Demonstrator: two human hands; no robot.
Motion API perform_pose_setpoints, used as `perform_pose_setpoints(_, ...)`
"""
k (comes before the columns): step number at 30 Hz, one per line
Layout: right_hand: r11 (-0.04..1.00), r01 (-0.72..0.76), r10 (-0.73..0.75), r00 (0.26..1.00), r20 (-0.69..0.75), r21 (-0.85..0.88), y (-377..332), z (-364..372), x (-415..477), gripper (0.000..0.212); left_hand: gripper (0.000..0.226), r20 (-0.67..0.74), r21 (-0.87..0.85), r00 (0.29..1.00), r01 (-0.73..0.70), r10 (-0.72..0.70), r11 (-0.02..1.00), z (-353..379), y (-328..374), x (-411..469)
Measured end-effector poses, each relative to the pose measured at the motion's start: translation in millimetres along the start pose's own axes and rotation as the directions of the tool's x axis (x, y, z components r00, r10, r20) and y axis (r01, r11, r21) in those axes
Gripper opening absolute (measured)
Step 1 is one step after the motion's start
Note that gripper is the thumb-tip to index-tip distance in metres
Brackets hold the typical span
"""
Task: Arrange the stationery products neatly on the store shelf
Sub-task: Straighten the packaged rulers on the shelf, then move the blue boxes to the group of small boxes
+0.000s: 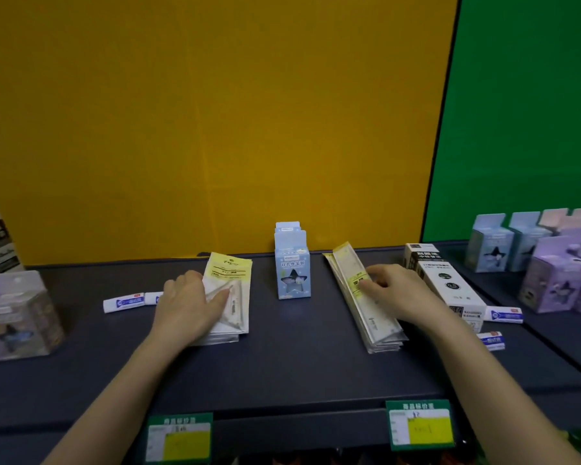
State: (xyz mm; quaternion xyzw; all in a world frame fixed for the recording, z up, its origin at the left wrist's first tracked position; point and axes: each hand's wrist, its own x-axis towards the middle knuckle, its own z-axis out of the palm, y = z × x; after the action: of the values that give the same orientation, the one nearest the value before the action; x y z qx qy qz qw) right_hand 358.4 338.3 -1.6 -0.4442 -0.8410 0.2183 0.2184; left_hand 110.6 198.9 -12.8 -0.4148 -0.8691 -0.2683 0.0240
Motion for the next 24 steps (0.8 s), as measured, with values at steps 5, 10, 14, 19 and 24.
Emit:
perform_pose_setpoints(5, 0.985, -0.073, 0.064, 0.996, -0.065, -0.158, 1, 4, -1, 0.034, 0.047, -0.120, 0.288, 0.985, -0.087, 0.126, 0.954, 4, 2, -8)
perform_pose_setpoints(10, 0.924, -0.024, -0.057, 0.978, -0.200, -0.382, -7, 1, -4, 0.034, 0.036, -0.199, 0.315, 0.935, -0.222, 0.293, 0.923, -4, 10, -6)
perform_pose_setpoints(14, 0.950, 0.215, -0.242, 0.965, -0.098, -0.229, -34, -8, 12, 0.049, 0.020, -0.222, 0.076, 0.901, -0.365, 0.372, 0.928, -15, 23, 8)
perform_pose_setpoints(19, 0.943, 0.332, -0.329, 0.940, 0.091, -0.018, -64, 4, 42, 0.088, 0.019, -0.089, -0.080, 0.928, -0.369, 0.362, 0.926, -16, 42, 35)
perform_pose_setpoints(24, 0.938, 0.339, -0.331, 0.938, 0.105, -0.076, -68, 14, 56, 0.074, 0.022, 0.040, -0.143, 0.949, -0.305, 0.313, 0.942, -11, 50, 53)
